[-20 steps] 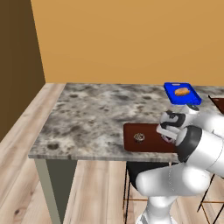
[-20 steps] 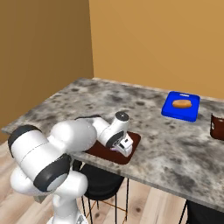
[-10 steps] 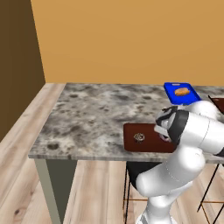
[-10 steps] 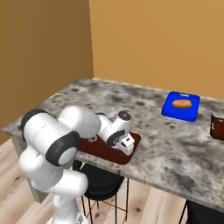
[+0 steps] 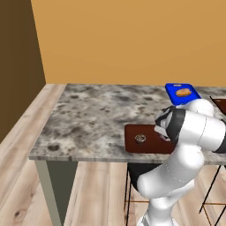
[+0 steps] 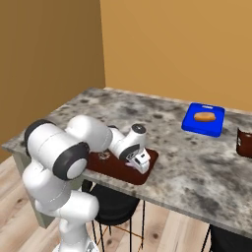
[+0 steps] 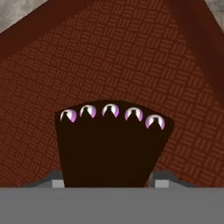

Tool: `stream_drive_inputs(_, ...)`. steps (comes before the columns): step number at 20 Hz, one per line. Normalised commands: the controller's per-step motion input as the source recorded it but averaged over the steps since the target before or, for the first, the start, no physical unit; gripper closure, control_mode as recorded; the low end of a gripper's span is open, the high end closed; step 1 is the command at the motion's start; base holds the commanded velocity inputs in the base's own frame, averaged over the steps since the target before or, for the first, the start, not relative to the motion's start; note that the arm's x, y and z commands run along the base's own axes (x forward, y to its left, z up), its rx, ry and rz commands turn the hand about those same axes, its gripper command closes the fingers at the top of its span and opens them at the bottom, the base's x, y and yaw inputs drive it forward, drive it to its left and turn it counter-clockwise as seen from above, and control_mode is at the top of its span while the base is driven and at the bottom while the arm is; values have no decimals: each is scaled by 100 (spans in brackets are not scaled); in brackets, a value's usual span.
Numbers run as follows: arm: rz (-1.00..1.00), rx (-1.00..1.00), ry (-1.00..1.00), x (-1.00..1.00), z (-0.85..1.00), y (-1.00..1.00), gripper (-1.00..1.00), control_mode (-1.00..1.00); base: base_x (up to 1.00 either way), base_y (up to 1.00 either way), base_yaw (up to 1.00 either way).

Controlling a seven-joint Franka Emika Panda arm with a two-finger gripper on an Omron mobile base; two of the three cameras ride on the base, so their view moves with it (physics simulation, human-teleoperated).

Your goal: Take the cake and cupcake from the fridge and place them on the empty tray on the dining counter.

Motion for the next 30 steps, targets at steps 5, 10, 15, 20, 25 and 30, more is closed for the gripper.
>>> stream_drive_inputs(5,0,0,0,-39,56,0,-100,-100,0,0,0)
stream_drive_inputs(10,0,-1,7,-20,35,3,-100,-100,0,0,0)
stream_drive_inputs(15,11,1,-10,-86,100,-2,-100,-100,0,0,0)
stream_drive_inputs(20,27,-7,-4,-100,100,17,-100,-100,0,0,0)
stream_drive_inputs(25,17,-17,0,-100,100,54,-100,-100,0,0,0)
stream_drive_inputs(30,20,-7,3,-100,100,62,-100,-100,0,0,0)
